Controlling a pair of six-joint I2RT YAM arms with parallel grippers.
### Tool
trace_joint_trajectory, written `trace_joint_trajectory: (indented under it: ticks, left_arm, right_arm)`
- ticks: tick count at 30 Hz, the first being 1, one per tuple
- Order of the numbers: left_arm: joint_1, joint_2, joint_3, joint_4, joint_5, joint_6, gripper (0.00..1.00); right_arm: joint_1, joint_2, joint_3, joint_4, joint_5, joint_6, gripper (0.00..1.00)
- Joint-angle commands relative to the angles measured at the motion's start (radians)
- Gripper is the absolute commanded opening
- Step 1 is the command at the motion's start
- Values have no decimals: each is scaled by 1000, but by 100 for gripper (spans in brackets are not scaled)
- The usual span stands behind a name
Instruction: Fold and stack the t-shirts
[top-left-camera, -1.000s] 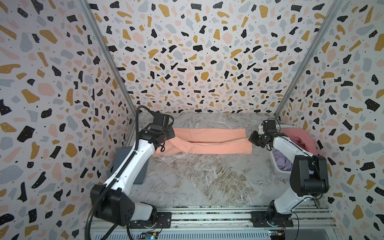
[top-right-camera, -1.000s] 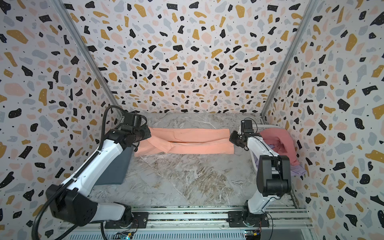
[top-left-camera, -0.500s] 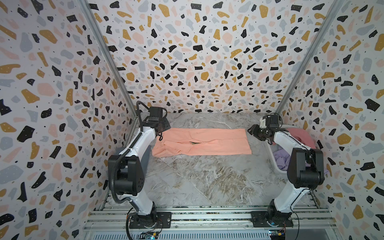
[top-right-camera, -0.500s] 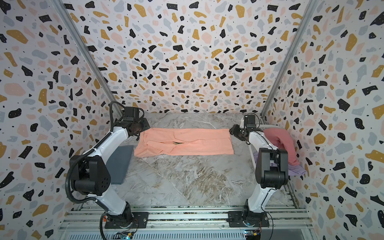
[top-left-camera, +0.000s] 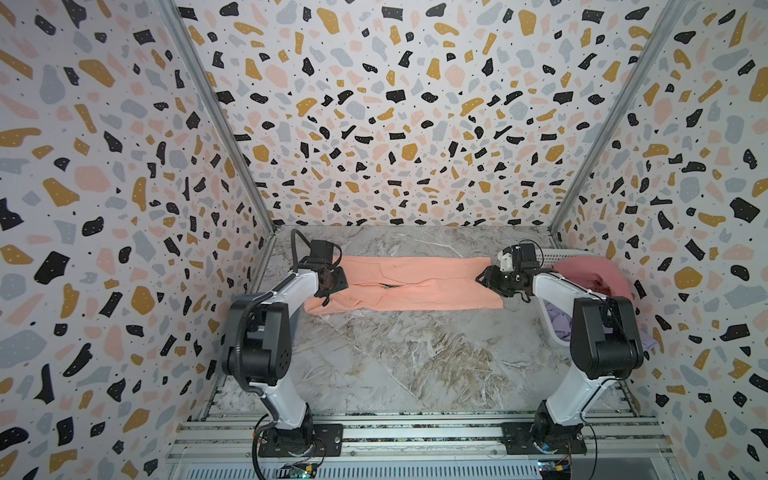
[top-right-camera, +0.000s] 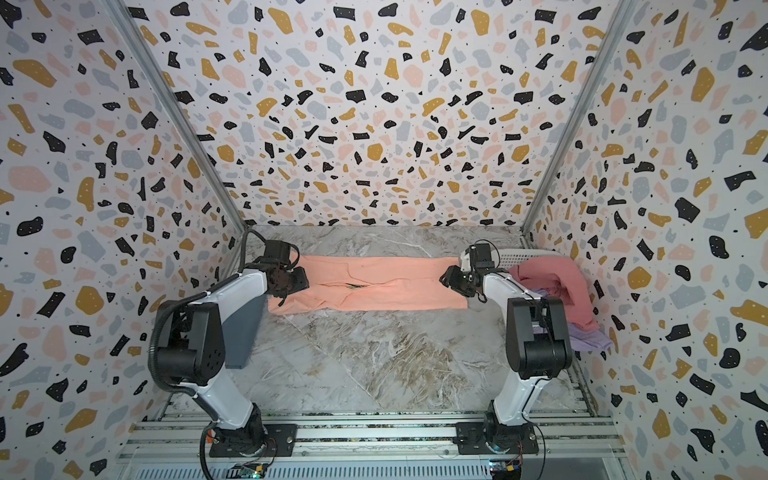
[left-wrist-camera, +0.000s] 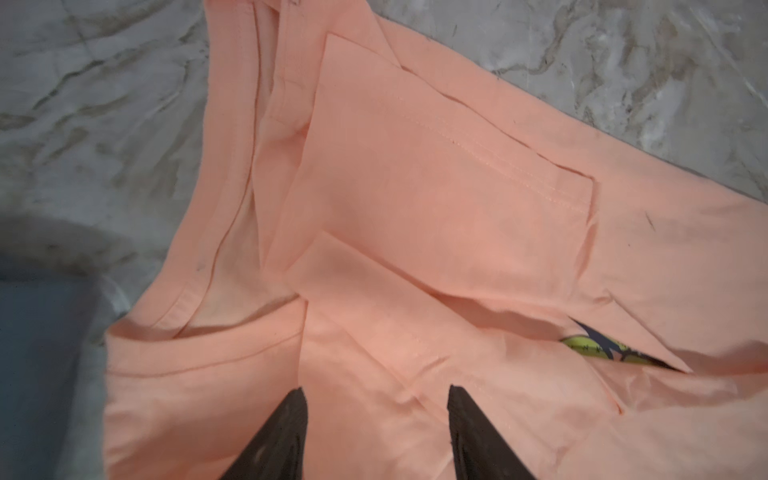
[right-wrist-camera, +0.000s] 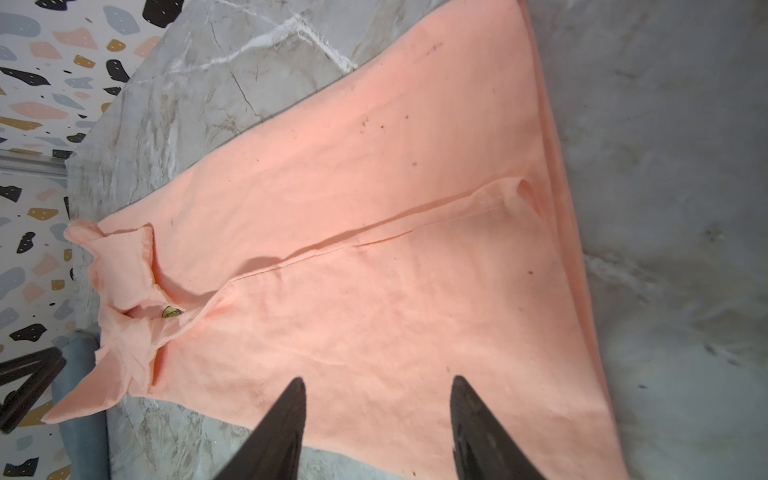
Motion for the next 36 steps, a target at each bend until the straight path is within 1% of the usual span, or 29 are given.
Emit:
trace_joint_trajectory:
  ticks: [1,6,11,14,22,24,27,31,33,36]
  left_arm:
    - [2,74,79,30,-47,-58,53]
    - [2,120,124,-17,-138,-80,54]
    - [2,128,124,-40,-188,-53,54]
    - [2,149,116,-26,-163,-44,54]
    - [3,187,117,40,-107,-67,51]
    - [4,209,137,38,-100,-65,48]
    - [3,229,157,32,-105,-65,38]
    - [3,234,192,-37,-208,-72,26]
    - [3,220,202,-64,-229,-69,21]
    - [-4,178,215,-107,-277,-64,17]
  right_arm:
    - [6,2,39,4,-15,3,56]
    - [6,3,26,3,3,9,56]
    - [-4,27,50,-26,13,-14,56]
    - [-6,49,78,-45,12,-22,56]
    - [-5,83,114,-57,9,-22,56]
    - [-7,87,116,-62,10,-24,56]
    - [-7,88,117,-64,18,-24,56]
    - [-10,90,119,-65,23,-23,56]
    - [-12,90,120,-65,25,-22,56]
    - [-12,92,118,-63,28,-21,56]
